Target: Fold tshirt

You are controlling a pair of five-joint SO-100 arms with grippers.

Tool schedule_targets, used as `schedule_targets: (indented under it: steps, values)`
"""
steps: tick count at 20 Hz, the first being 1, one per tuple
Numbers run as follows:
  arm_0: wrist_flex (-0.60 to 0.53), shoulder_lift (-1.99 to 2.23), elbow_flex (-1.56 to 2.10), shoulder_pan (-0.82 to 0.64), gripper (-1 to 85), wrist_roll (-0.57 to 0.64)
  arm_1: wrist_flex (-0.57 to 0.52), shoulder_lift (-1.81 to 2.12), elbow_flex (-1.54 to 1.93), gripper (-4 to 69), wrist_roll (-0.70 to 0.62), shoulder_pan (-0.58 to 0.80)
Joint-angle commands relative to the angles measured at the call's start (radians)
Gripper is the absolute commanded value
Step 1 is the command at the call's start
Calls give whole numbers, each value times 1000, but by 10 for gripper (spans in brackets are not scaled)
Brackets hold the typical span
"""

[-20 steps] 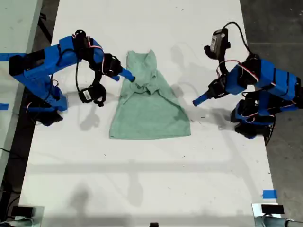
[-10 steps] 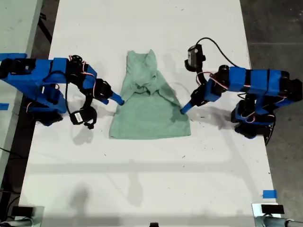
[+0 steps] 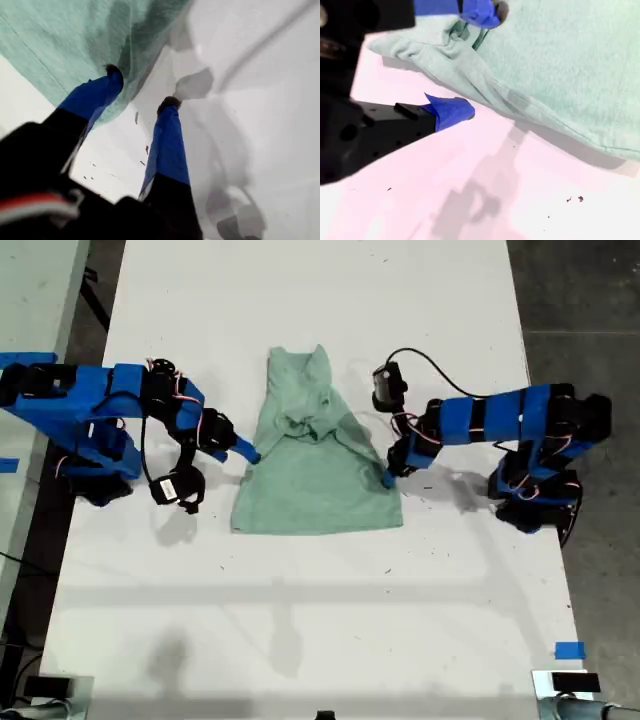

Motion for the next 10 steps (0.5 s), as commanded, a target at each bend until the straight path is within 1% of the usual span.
schedule_targets:
  steps: [1, 3, 5, 8, 10]
  values:
    - [-17, 57, -3, 8, 250, -8, -25, -23, -34, 118, 8, 12]
    - [-18, 58, 0, 8, 247, -8, -21, -57, -57, 66, 2, 9]
    - [-18, 63, 0, 8, 245, -8, -11, -78, -78, 37, -5, 9]
    - [-15, 69, 0, 9, 244, -8, 8, -109, -112, -1, -11, -6]
    - [-15, 69, 2, 12, 243, -9, 25, -109, -126, -9, -11, -21]
